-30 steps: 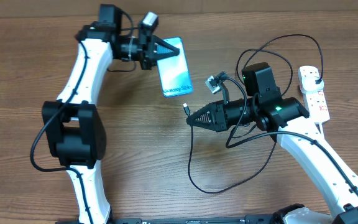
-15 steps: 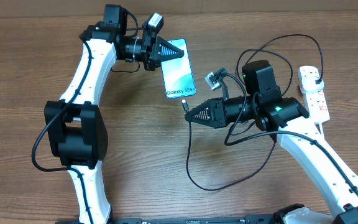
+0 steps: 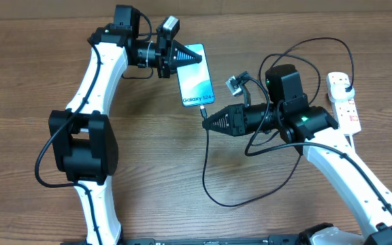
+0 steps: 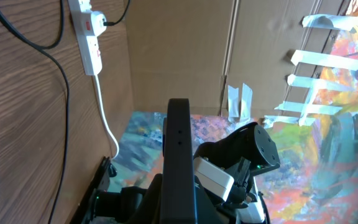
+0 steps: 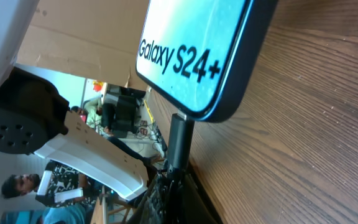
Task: Plug charger to phone and switch on socket
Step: 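Push the USB-C plug into the phone's bottom port with the right gripper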
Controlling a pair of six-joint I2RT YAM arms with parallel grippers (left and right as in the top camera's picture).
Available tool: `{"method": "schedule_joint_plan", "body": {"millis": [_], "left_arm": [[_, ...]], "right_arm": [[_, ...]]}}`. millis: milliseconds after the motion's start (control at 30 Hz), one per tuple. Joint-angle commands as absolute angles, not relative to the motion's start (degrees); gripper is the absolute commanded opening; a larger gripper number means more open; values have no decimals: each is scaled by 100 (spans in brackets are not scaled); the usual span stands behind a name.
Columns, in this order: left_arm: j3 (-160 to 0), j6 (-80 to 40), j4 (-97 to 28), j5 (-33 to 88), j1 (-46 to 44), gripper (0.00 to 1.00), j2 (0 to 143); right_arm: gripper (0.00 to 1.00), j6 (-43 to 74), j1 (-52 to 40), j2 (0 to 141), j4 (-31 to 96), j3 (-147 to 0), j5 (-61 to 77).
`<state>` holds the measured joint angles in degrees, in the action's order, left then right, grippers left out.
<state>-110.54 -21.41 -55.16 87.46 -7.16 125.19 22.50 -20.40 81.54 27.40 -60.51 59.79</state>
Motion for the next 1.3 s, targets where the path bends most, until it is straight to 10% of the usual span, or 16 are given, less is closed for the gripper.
{"method": "schedule_joint_plan", "body": {"millis": [0, 1267], "left_arm": [[-11163, -2298, -5527, 8792, -755, 4, 12481], [-11163, -2292, -5518, 8641, -808, 4, 12481]], "right_arm": [[4, 2410, -2062, 8095, 2672, -6034, 5966], [4, 2427, -2062, 8097, 2602, -6034, 6158]]}}
